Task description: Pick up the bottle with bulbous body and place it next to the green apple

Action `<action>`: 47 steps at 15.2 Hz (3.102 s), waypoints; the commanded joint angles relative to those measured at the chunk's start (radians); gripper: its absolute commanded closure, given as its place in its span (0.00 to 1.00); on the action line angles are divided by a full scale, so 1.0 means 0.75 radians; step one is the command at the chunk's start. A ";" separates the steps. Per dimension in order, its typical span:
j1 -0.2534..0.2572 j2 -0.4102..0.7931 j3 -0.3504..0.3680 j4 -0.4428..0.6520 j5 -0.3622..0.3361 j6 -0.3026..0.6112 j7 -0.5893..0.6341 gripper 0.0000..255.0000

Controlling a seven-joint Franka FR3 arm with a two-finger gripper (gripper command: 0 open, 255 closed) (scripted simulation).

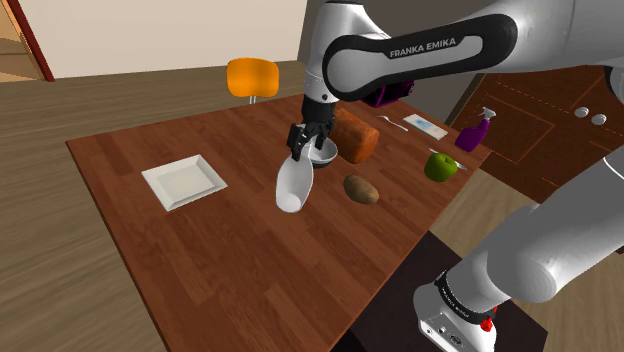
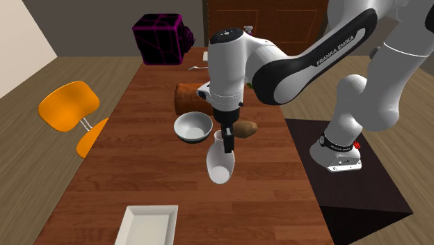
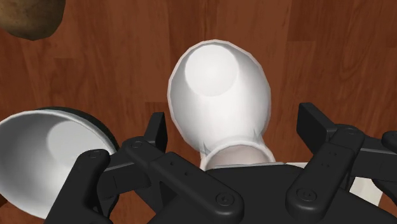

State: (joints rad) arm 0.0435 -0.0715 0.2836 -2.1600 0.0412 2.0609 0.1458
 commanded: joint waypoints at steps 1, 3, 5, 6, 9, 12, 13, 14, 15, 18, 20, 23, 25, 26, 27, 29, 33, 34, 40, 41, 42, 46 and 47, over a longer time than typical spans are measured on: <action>0.000 0.001 0.000 -0.001 0.000 0.002 0.000 0.00; 0.000 0.001 0.000 -0.001 0.000 0.002 0.000 0.00; 0.000 0.001 0.000 0.000 0.000 0.001 0.000 1.00; 0.000 0.001 0.000 0.000 0.000 0.001 0.000 1.00; 0.000 0.001 0.000 0.000 0.000 0.001 0.000 1.00; 0.000 0.001 0.000 0.000 0.000 0.001 0.000 1.00; 0.000 0.001 0.000 0.000 0.000 0.002 0.000 1.00; 0.000 0.001 0.000 -0.001 0.000 0.002 0.000 1.00; 0.000 -0.006 0.000 0.011 0.001 -0.016 -0.001 1.00; -0.001 -0.024 -0.002 0.046 0.006 -0.070 -0.004 1.00; -0.001 -0.035 -0.004 0.071 0.008 -0.105 -0.005 1.00; -0.002 -0.049 -0.006 0.111 0.011 -0.159 -0.007 1.00; -0.003 -0.057 -0.007 0.139 0.012 -0.194 -0.008 1.00; -0.003 -0.061 -0.007 0.153 0.013 -0.212 -0.008 1.00; -0.003 -0.064 -0.008 0.168 0.013 -0.230 -0.009 1.00; -0.004 -0.070 -0.009 0.198 0.014 -0.265 -0.009 1.00; -0.005 -0.077 -0.011 0.262 0.015 -0.336 -0.009 1.00; -0.005 -0.078 -0.012 0.279 0.015 -0.354 -0.009 1.00; -0.006 -0.079 -0.014 0.386 0.014 -0.462 -0.007 1.00; -0.007 -0.078 -0.014 0.405 0.013 -0.480 -0.006 1.00; -0.007 -0.076 -0.014 0.424 0.013 -0.498 -0.006 1.00; -0.008 -0.068 -0.015 0.505 0.010 -0.571 -0.003 1.00; -0.008 -0.065 -0.015 0.526 0.009 -0.589 -0.002 1.00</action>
State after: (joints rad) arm 0.0380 -0.1238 0.2727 -1.7857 0.0492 1.6360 0.1440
